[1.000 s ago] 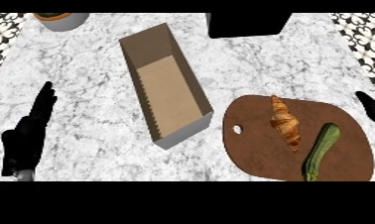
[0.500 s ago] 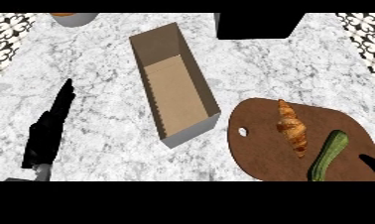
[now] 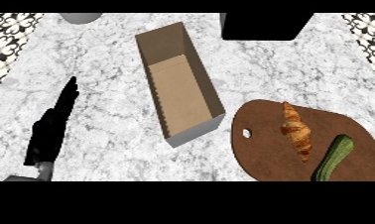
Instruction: Pick the squash from the cutting board and place it in the cardboard box
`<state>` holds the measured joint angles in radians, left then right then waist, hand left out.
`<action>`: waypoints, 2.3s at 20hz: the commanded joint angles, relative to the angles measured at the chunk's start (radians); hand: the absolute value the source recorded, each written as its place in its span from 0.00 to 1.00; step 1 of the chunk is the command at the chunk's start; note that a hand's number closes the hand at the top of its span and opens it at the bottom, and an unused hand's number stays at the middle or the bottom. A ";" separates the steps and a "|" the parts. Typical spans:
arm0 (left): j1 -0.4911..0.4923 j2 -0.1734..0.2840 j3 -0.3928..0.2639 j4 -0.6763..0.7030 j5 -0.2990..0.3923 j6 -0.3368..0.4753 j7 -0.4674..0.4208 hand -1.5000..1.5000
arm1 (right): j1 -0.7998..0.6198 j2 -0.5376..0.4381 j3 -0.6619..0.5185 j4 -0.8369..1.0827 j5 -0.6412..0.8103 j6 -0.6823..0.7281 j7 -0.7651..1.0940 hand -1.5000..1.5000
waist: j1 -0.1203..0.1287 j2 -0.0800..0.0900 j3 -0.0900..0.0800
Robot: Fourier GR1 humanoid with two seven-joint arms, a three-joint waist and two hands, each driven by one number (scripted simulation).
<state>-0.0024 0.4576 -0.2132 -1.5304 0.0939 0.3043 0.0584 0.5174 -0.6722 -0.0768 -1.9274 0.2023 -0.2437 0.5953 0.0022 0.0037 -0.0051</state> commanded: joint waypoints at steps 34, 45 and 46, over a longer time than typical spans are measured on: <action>0.031 -0.154 0.162 0.010 -0.180 -0.135 -0.026 0.50 | -0.234 0.294 0.071 0.083 0.318 0.282 0.357 0.00 | -0.005 -0.004 0.005; 0.023 -0.193 0.216 0.004 -0.201 -0.201 -0.003 0.50 | -0.226 0.412 0.080 0.075 0.412 0.283 0.342 0.00 | -0.005 -0.004 0.005; -0.019 -0.219 0.190 0.018 -0.234 -0.185 0.025 0.50 | -0.338 0.372 0.007 0.159 0.358 0.334 0.337 0.00 | -0.003 -0.004 0.005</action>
<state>0.0117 0.2578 -0.0346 -1.5527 -0.1202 0.1331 0.0950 0.2427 -0.2984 -0.0243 -1.8033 0.5808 0.0347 0.9207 -0.0016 -0.0004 0.0001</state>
